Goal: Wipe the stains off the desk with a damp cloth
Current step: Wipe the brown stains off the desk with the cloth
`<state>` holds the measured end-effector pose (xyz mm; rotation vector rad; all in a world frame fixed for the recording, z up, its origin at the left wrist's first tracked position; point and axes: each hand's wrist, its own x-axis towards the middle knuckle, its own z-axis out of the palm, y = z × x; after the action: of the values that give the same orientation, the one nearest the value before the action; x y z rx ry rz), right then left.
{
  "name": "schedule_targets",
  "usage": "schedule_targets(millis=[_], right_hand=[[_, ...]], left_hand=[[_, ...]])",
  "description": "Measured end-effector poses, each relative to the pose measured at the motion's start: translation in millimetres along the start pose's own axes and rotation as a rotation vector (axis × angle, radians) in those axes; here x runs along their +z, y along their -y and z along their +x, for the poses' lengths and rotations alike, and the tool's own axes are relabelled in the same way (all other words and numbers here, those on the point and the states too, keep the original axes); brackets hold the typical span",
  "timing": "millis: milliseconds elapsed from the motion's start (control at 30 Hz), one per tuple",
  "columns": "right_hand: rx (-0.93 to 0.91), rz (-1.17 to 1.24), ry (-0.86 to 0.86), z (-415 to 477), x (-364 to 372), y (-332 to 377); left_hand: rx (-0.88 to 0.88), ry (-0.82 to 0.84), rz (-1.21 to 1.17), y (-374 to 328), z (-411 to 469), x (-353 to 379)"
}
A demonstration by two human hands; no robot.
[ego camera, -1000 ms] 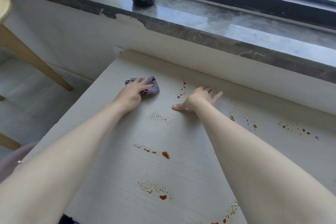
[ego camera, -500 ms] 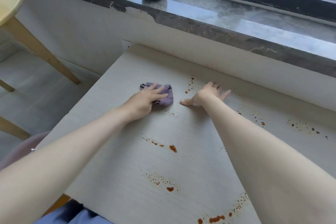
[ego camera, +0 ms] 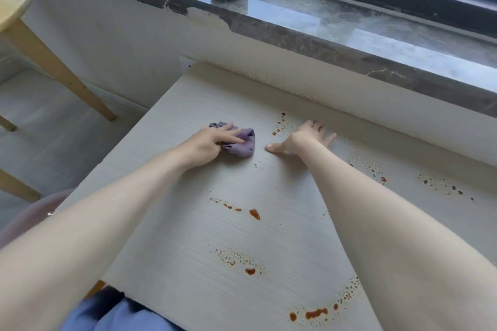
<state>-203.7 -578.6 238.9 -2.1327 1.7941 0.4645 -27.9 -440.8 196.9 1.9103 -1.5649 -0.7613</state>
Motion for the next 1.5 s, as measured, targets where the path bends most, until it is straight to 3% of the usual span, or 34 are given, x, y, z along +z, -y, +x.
schedule_targets(millis=[100, 233, 367, 433, 533, 633, 800, 967, 1133, 1300, 1433, 1500], right_hand=[[-0.046, 0.126, -0.112, -14, 13, -9], [-0.252, 0.467, -0.147, -38, 25, -20], [-0.418, 0.245, -0.034, -72, 45, -40], [-0.475, 0.156, -0.032, -87, 57, -49], [-0.479, 0.133, -0.031, -96, 65, -51], [-0.474, 0.101, -0.021, -98, 68, -49], [-0.442, 0.067, 0.056, -91, 75, -48], [-0.411, 0.061, 0.122, -88, 71, -42], [-0.409, 0.051, 0.106, -89, 73, -43], [-0.408, 0.053, 0.089, -89, 74, -43], [-0.416, 0.054, 0.094, -89, 75, -43], [-0.413, 0.054, 0.083, -89, 75, -43]], left_hand=[[-0.044, -0.091, 0.125, -21, -1, 17], [-0.023, 0.083, -0.002, -24, -22, 8], [-0.171, -0.048, -0.049, -28, -13, 0], [-0.145, -0.106, -0.004, -39, -18, 13], [-0.068, 0.01, -0.015, -35, -41, 25], [-0.099, 0.081, -0.048, -23, -50, 10], [-0.196, -0.234, -0.078, -47, -53, 35], [-0.141, -0.016, -0.155, -36, -72, 26], [-0.229, -0.315, -0.029, -51, -76, 42], [-0.073, -0.04, -0.057, -41, -104, 37], [-0.281, -0.359, -0.051, -33, -102, 18], [-0.269, -0.371, -0.02, -43, -111, 32]])
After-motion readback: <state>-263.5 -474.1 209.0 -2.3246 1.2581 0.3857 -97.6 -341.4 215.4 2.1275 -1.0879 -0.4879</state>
